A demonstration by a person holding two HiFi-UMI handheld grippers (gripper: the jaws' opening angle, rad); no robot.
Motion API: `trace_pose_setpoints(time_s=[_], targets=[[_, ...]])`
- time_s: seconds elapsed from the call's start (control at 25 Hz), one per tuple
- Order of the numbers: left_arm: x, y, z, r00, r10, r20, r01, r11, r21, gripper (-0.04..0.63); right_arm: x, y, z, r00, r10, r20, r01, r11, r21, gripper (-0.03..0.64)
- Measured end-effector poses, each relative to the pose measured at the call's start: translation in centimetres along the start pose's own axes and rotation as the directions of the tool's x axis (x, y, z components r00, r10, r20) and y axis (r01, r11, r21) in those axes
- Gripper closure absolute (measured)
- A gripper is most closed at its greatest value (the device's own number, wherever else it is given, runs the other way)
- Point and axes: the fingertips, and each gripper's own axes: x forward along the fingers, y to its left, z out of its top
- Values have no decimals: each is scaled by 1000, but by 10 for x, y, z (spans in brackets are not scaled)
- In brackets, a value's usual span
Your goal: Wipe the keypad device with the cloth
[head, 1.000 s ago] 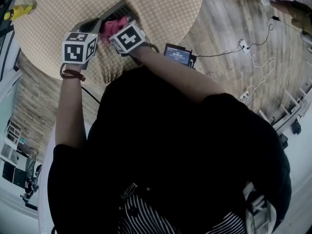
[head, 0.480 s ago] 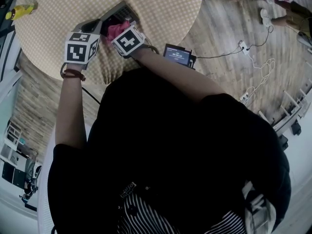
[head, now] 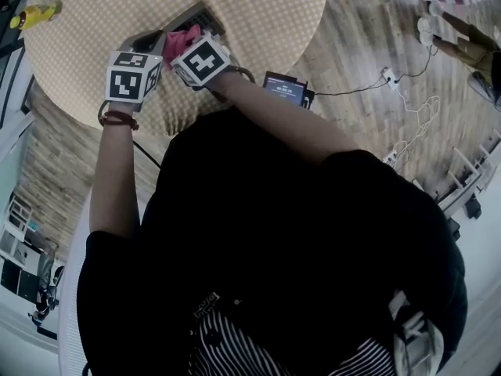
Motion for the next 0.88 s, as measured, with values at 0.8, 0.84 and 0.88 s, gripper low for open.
trace_pose_setpoints(time_s=[0.8, 0.84, 0.88], targets=[[-5, -1, -5, 999, 37, 14, -37, 999, 0, 592, 21, -18, -80, 989, -20, -148, 24, 999, 27, 552], [-6, -2, -6, 999, 51, 11, -51, 998, 23, 592, 18, -13, -79, 989, -5, -145, 9, 1000, 23, 554], [-8, -3, -6, 998, 68, 13, -69, 997, 44, 592, 14, -8, -78, 990, 8, -141, -6, 1000, 17, 554]])
